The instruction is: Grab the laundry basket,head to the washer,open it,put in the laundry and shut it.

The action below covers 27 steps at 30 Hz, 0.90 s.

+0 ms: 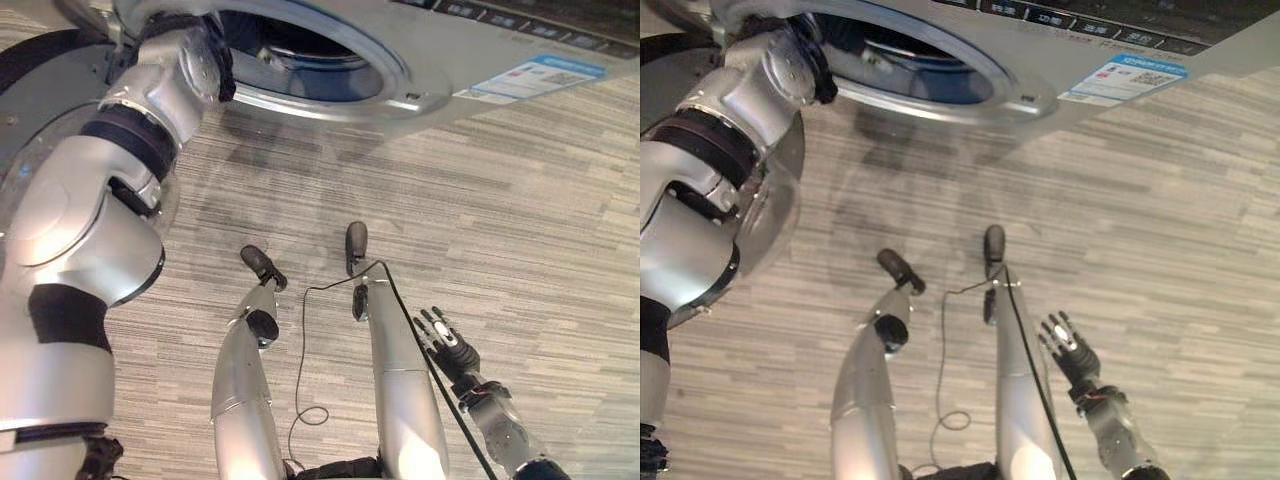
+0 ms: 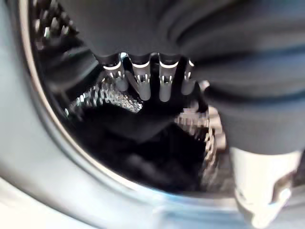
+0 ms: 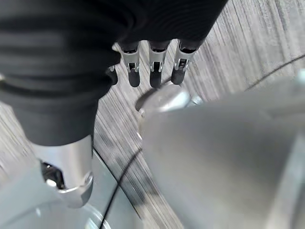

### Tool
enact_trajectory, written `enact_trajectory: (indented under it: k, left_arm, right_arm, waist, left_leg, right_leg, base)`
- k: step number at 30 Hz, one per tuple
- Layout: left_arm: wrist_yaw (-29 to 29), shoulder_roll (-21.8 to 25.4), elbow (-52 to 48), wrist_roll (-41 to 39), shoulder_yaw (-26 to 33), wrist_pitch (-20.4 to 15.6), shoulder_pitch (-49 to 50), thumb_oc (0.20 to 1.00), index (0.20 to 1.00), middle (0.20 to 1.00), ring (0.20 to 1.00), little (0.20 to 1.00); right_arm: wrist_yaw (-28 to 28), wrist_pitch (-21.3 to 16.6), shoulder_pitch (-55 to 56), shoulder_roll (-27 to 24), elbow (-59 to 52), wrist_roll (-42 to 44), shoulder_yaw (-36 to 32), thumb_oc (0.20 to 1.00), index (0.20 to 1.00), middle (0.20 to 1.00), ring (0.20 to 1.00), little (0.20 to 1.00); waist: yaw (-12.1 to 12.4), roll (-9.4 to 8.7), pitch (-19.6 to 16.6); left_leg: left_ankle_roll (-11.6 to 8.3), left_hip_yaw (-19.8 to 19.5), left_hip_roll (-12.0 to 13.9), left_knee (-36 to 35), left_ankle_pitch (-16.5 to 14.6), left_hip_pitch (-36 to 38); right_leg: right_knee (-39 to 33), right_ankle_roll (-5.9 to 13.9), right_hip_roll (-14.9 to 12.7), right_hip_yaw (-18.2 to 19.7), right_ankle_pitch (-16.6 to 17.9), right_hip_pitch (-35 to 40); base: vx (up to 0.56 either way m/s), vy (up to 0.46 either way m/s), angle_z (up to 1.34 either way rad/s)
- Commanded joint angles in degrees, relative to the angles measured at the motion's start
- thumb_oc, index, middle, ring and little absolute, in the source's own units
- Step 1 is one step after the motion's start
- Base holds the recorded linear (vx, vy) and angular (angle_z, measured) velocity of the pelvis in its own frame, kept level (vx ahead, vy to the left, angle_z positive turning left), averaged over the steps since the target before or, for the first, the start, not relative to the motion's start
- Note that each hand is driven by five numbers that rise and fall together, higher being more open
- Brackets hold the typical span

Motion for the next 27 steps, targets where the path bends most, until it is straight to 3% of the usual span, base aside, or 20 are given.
enact_trajectory:
  k: [1,2,4,5,7,9,11,12,14,15,16,18,22,24,27]
  left_arm:
    - [-3.22,5.21,-6.7,11.08,0.35,-1.31,-6.06,1.0,1.0,1.0,1.0,1.0]
    - [-4.57,8.61,-14.82,14.56,-2.17,-2.48,-4.73,1.0,1.0,1.0,1.0,1.0]
    - [-4.78,12.4,-21.96,15.14,-0.61,-2.61,-0.85,1.0,1.0,1.0,1.0,1.0]
    - [-4.61,15.09,-26.98,14.7,3.26,-2.73,4.36,1.0,1.0,1.0,1.0,1.0]
    - [-2.6,15.77,-32.21,12.28,14.48,-2.57,16.36,1.0,1.0,1.0,1.0,1.0]
    - [0.4,9.69,-34.25,9.17,28.37,-3.39,33.19,1.0,1.0,1.0,1.0,1.0]
    - [1.72,1.08,-35.23,5.95,37.85,-3.41,49.11,1.0,1.0,1.0,1.0,1.0]
    - [1.77,-5.01,-35.77,1.24,42.65,-3.79,62.1,1.0,1.0,1.0,1.0,1.0]
    - [0.6,-8.32,-36.46,-1.93,45.38,-4.37,73.23,1.0,1.0,1.0,1.0,1.0]
    - [0.55,-8.3,-36.63,-1.92,45.5,-4.34,73.5,1.0,1.0,1.0,1.0,1.0]
    - [-1.57,-10.41,-35.98,-5.99,47.32,-4.68,82.19,1.0,1.0,1.0,1.0,1.0]
    - [-2.89,-11.23,-34.3,-9.04,48.49,-4.47,89.16,1.0,1.0,1.0,1.0,1.0]
    - [-3.87,-11.57,-31.38,-10.82,49.81,-4.06,94.45,1.0,1.0,1.0,1.0,1.0]
    - [-2.86,-14.32,-20.02,-12.25,53.56,-3.39,100.14,1.0,1.0,1.0,1.0,1.0]
    - [-1.19,-16.8,-9.64,-9.32,55.38,-3.32,102.07,1.0,1.0,1.0,1.0,1.0]
  right_arm:
    - [1.64,1.99,4.94,-3.43,-3.2,1.31,-1.12,1.0,1.0,1.0,1.0,1.0]
    - [2.01,2.42,5.94,-3.96,-3.75,1.65,-1.54,1.0,1.0,1.0,1.0,1.0]
    - [2.23,2.32,6.73,-4.09,-4.46,1.89,-2.12,1.0,1.0,1.0,1.0,1.0]
    - [2.42,1.95,7.62,-3.6,-5.06,1.92,-2.59,1.0,1.0,1.0,1.0,1.0]
    - [2.71,0.99,8.66,-1.21,-5.31,1.34,-3.13,1.0,1.0,1.0,1.0,1.0]
    - [2.39,-0.3,8.6,0.93,-3.72,0.0,-2.68,1.0,1.0,1.0,1.0,1.0]
    - [1.07,-1.69,8.25,2.85,-2.54,-1.13,-2.85,1.0,1.0,1.0,1.0,1.0]
    - [-1.07,-2.84,7.77,4.66,-1.75,-3.68,-4.53,1.0,1.0,1.0,1.0,1.0]
    - [-3.01,-3.05,7.77,5.94,-0.62,-6.12,-6.51,1.0,1.0,1.0,1.0,1.0]
    - [-3.04,-3.05,7.89,5.89,-0.66,-6.17,-6.42,1.0,1.0,1.0,1.0,1.0]
    - [-5.26,-2.88,7.7,6.97,1.29,-8.48,-8.38,1.0,1.0,1.0,1.0,1.0]
    - [-7.35,-2.2,7.95,7.43,3.72,-10.21,-10.27,1.0,1.0,1.0,1.0,1.0]
    - [-9.18,-1.9,8.56,6.75,5.63,-13.26,-12.39,1.0,1.0,1.0,1.0,1.0]
    - [-11.98,-2.95,7.89,4.98,6.14,-15.44,-18.76,1.0,1.0,1.0,1.0,1.0]
    - [-14.75,-6.13,6.4,2.69,1.26,-16.78,-24.98,1.0,1.0,1.0,1.0,1.0]
  waist:
    - [-1.74,2.5,-0.98]
    - [-1.11,2.5,-0.99]
    - [-0.43,2.28,-0.88]
    - [0.06,2.4,-1.0]
    - [1.35,1.82,-1.03]
    - [1.95,1.58,-1.4]
    - [2.1,1.59,-2.16]
    - [2.79,1.26,-3.1]
    - [3.26,0.96,-4.45]
    - [3.22,0.97,-4.42]
    - [4.1,0.58,-6.37]
    - [4.44,-0.13,-8.23]
    - [4.87,-0.83,-9.7]
    - [4.8,-1.6,-13.75]
    - [4.51,-1.82,-17.01]
  left_leg:
    - [-5.76,-2.4,2.65,-3.93,1.25,0.77]
    - [-5.99,-2.46,2.45,-4.08,1.25,1.07]
    - [-6.19,-2.76,2.23,-4.6,1.44,1.44]
    - [-6.26,-2.81,2.05,-4.97,1.48,2.0]
    - [-6.43,-3.07,1.65,-5.01,1.36,2.97]
    - [-6.62,-3.05,1.32,-5.46,1.29,4.65]
    - [-6.69,-3.05,0.99,-6.39,1.43,6.84]
    - [-6.72,-3.07,0.42,-7.33,1.31,9.7]
    - [-6.76,-2.8,0.1,-8.89,1.39,13.55]
    - [-6.72,-2.73,0.12,-9.13,1.58,13.79]
    - [-6.78,-2.68,-0.4,-10.55,1.63,17.66]
    - [-6.88,-2.52,-0.61,-11.61,1.57,22.18]
    - [-6.66,-2.56,-0.71,-12.03,1.14,27.08]
    - [-6.12,-2.71,-0.76,-11.7,-0.52,34.81]
    - [-5.63,-2.72,-1.14,-11.62,-2.45,40.02]
  right_leg:
    - [2.02,3.17,1.54,-0.87,-8.44,4.98]
    - [1.3,3.22,1.43,-1.11,-8.53,5.8]
    - [1.0,3.29,1.31,-1.26,-8.52,6.29]
    - [0.89,3.37,1.26,-1.43,-8.54,6.75]
    - [0.92,3.43,1.05,-1.64,-8.85,7.75]
    - [0.09,3.29,1.11,-1.79,-8.76,9.49]
    - [-1.38,3.11,1.39,-2.07,-8.24,11.74]
    - [-3.38,3.01,1.6,-2.32,-7.88,14.9]
    - [-6.11,2.94,1.92,-2.59,-7.22,19.02]
    - [-6.41,2.91,2.02,-2.6,-6.99,19.27]
    - [-9.57,2.99,2.3,-2.95,-6.37,23.98]
    - [-12.67,3.2,2.79,-3.22,-5.74,29.52]
    - [-15.21,3.42,3.13,-3.21,-5.53,35.39]
    - [-17.61,4.22,2.98,-2.9,-5.2,43.41]
    - [-19.6,5.0,2.13,-2.42,-5.02,48.71]
  base:
    - [-0.03,0.015,0.09]
    - [-0.03,0.017,0.07]
    - [-0.01,0.01,0.02]
    - [-0.02,0.035,0.01]
    - [0.0,0.0,0.0]
    - [-0.03,0.017,0.04]
    - [-0.02,0.022,0.12]
    - [0.0,0.034,0.18]
    - [0.02,0.034,0.09]
    - [0.07,0.009,-0.07]
    - [0.08,0.008,-0.06]
    - [0.1,0.015,-0.05]
    - [0.11,0.023,-0.03]
    - [0.24,0.102,-0.06]
    - [0.24,0.121,-0.06]
